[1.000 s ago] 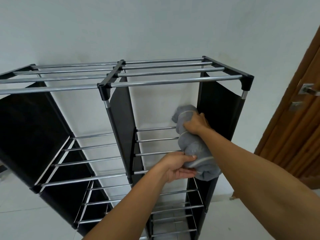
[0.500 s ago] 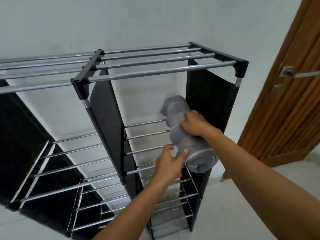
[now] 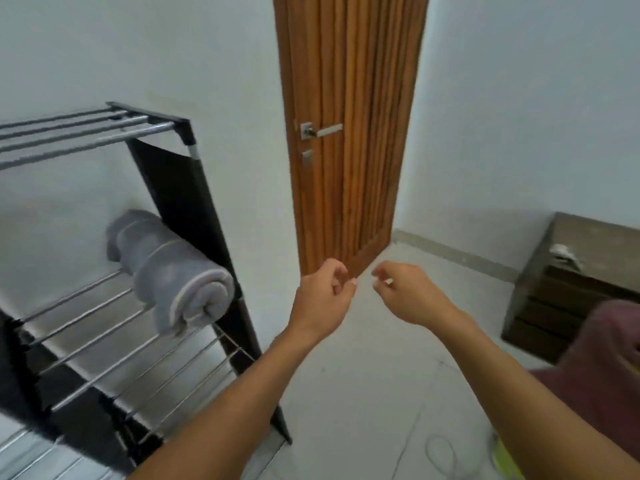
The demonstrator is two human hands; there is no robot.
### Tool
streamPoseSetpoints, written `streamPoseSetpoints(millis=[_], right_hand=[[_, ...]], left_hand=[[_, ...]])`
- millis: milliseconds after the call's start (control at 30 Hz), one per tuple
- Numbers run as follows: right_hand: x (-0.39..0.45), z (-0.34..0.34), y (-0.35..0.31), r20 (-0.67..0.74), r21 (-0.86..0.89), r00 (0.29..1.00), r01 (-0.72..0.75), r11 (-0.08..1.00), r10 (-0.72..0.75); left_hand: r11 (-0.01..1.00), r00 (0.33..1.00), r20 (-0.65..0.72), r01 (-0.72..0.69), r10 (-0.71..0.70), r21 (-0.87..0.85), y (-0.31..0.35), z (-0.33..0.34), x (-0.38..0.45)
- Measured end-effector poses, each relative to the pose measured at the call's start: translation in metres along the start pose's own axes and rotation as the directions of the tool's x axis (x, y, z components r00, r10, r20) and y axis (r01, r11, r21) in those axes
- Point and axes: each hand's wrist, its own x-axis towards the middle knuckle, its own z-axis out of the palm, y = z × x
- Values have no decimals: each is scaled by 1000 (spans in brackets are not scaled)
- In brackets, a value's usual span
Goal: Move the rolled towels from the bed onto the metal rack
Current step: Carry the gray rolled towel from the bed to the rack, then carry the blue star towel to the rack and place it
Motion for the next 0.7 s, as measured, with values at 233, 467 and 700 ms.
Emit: streamPoseSetpoints(millis=[233,467,700], right_hand=[[-218,-71,174,-199,224,816,-501,836,542],[-476,-109,263,-288,486,383,-731,478,878],[-663,-126,283,-342,692,-118,-703,165,932]], left_hand=[[947,718,673,-312,178,83,128,164,-74],[816,314,845,-535,432,-219,277,306,-225],[662,-131,864,-590,486,-462,393,410,-373]])
